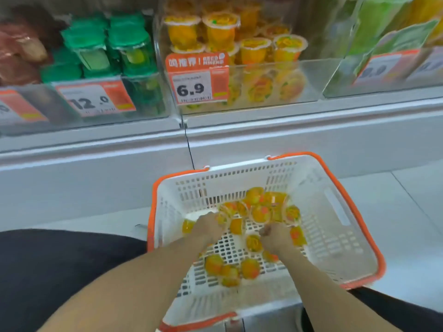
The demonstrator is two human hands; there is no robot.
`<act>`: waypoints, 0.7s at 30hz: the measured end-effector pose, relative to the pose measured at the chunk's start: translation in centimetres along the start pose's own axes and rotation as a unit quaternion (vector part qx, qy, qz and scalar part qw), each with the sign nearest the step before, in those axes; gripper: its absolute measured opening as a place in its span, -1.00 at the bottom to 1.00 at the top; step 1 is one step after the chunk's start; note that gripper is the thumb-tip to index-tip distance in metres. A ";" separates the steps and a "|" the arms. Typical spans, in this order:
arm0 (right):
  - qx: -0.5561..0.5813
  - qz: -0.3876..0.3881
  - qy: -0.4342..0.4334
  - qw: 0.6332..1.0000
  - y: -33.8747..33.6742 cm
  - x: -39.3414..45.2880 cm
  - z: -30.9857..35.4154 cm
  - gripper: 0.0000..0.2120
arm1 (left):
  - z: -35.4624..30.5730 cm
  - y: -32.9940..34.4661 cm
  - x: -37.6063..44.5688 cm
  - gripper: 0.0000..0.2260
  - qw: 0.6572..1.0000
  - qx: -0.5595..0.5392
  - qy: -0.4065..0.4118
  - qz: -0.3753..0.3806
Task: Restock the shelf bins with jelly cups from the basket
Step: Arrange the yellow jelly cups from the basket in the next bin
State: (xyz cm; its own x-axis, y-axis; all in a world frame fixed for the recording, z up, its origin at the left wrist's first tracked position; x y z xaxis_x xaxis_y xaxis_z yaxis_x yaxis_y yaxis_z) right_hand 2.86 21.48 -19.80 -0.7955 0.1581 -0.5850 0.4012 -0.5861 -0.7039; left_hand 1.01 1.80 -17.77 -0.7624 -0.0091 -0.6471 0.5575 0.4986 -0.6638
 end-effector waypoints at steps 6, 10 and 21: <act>-0.022 0.016 0.049 0.998 3.1 0.8 -2.0 -0.62 | 5.0 7.5 1.3 -0.31 0.986 0.157 -0.019 -0.048; -0.048 0.016 0.010 0.999 4.5 2.7 -1.9 -0.36 | 5.4 7.5 3.1 -0.21 0.969 0.228 -0.017 -0.096; -0.188 0.045 -0.024 0.981 8.1 3.7 -1.3 -0.36 | 5.3 6.3 4.3 -0.37 0.985 0.061 -0.078 -0.144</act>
State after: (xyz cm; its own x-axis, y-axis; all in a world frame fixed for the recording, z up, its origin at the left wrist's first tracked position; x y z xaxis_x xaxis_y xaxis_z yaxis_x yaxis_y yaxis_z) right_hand 3.75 18.34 -28.19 -0.7659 0.0757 -0.6385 0.6031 -0.2595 -0.7542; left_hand 2.94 0.33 -26.68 -0.8405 -0.2724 -0.4683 0.3675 0.3484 -0.8623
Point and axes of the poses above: each hand's wrist, its own x-axis towards the middle knuckle, its own y-axis out of the palm, z = x × y, the point moved 1 cm from there along x, towards the middle knuckle, and after that the axes turned 1 degree about -z, right-handed, at the moved point
